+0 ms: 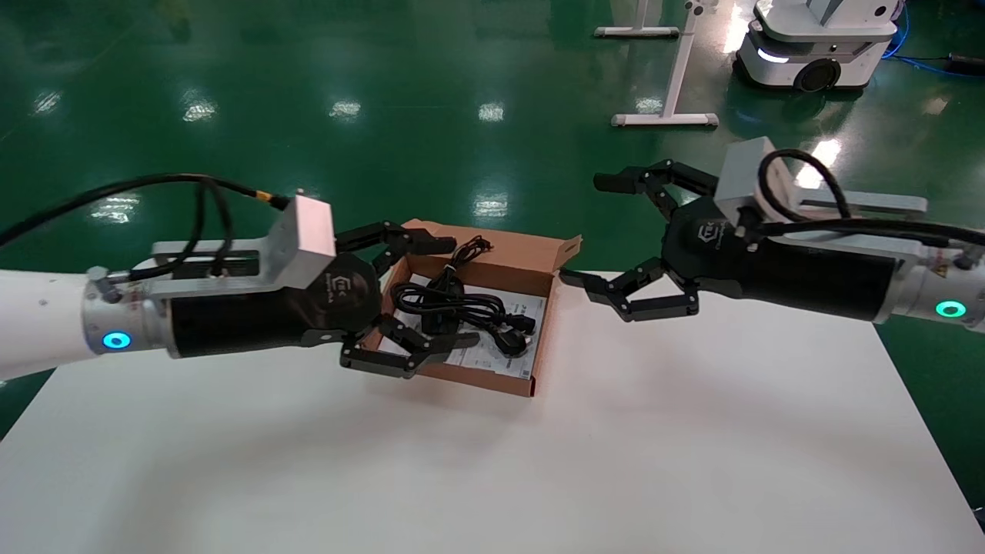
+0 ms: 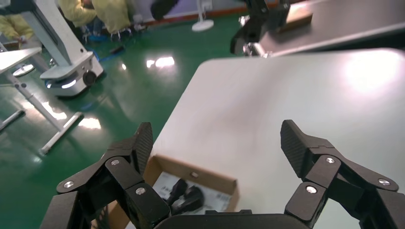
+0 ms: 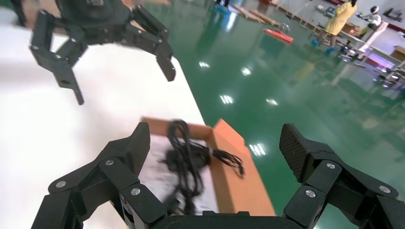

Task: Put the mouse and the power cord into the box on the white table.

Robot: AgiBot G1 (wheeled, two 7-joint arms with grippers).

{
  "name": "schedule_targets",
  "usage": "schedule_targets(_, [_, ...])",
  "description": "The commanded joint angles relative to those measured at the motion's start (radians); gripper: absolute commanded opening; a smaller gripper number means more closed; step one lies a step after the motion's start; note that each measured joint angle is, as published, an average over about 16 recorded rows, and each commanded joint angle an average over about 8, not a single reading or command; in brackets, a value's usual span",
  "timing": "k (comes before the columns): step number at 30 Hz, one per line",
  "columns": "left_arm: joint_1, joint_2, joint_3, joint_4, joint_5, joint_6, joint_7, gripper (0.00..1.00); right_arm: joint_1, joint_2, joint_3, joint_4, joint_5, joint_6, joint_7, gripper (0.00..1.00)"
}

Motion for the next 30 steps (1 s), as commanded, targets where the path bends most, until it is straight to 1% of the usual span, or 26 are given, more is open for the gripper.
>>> schedule_targets(1, [0.026, -0.024, -0.024, -0.041, -0.022, 0.009, -0.028, 1.0, -0.027, 0.019, 0.024, 0.042, 0.014, -0.013, 0.035, 1.0])
schedule_targets(21, [0.279, -0.264, -0.263, -0.44, -0.24, 0.095, -0.307, 1.0, -0.299, 0.203, 0.262, 0.459, 0.156, -0.137, 0.383, 1.0])
schedule_targets(26, [0.311, -0.294, -0.293, -0.495, -0.268, 0.106, -0.338, 1.0, -0.349, 0.236, 0.305, 0.537, 0.181, -0.16, 0.443, 1.0])
schedule_targets(30, [0.318, -0.3, -0.3, -0.509, -0.275, 0.109, -0.341, 1.0, -0.368, 0.248, 0.321, 0.566, 0.191, -0.168, 0.46, 1.0])
